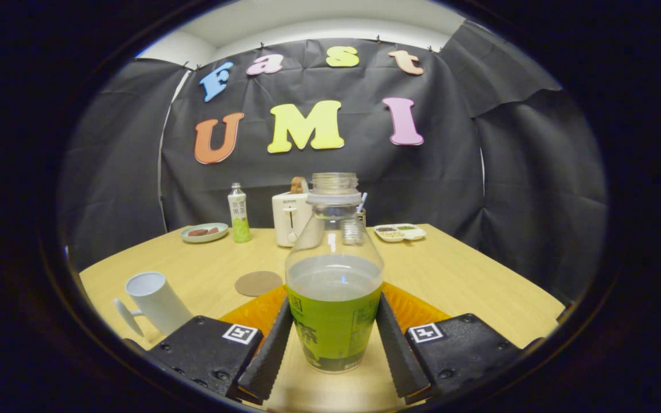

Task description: Take the bottle from table, then pour the juice into the cup, finally place the bottle on the coaster

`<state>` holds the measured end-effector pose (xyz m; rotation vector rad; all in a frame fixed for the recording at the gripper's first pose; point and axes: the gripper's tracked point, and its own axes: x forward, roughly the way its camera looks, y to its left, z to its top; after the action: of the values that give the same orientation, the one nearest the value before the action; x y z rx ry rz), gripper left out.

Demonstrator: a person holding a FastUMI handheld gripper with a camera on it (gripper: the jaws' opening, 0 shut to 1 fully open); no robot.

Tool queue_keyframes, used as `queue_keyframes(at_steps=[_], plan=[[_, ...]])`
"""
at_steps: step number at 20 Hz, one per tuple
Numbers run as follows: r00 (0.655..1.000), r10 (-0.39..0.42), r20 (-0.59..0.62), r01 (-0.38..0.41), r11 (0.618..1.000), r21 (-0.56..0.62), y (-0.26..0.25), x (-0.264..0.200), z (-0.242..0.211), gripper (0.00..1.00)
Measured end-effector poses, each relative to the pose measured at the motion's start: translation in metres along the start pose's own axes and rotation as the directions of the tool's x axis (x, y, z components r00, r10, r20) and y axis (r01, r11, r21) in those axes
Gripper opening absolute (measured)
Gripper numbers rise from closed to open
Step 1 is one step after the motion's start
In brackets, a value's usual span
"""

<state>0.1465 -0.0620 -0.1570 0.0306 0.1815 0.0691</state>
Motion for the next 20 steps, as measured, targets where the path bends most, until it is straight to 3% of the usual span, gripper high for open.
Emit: queue_keyframes(at_steps=[8, 20], plan=[[1.000, -0.004, -0.006, 0.004, 1.000, 0.020, -0.013, -0.011, 0.012, 0.81], [0.990, -0.126, 0.066, 0.136, 0.975, -0.178, -0.010, -0.056, 0.075, 0.81]])
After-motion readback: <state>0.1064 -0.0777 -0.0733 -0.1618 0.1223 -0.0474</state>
